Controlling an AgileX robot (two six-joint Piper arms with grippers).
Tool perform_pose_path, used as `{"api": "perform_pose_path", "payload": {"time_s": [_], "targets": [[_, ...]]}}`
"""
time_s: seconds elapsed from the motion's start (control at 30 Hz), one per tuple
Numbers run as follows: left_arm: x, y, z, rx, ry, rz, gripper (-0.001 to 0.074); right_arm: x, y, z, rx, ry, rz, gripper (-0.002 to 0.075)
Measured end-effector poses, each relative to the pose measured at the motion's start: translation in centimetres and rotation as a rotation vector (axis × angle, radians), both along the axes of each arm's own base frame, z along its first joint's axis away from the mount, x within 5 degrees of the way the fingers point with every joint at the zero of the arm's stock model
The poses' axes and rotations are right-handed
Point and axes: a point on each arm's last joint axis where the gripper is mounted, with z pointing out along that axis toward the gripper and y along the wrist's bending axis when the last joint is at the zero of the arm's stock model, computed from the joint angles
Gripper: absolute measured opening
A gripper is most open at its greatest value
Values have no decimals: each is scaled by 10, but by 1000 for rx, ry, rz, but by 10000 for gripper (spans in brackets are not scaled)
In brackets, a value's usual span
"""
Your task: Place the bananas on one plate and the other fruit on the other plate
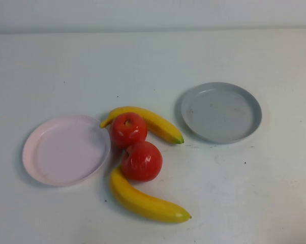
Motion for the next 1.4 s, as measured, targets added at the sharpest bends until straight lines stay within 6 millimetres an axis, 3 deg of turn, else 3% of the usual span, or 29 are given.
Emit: {"api": "perform_pose_path", "payload": {"time_s": [1.13,1.4], "targets": [[1,0,2,-57,-19,16,-2,0,0,0,0,-4,0,-15],[1,-2,4,-209,-24,36,-2,0,0,0,0,-4,0,-15]]}}
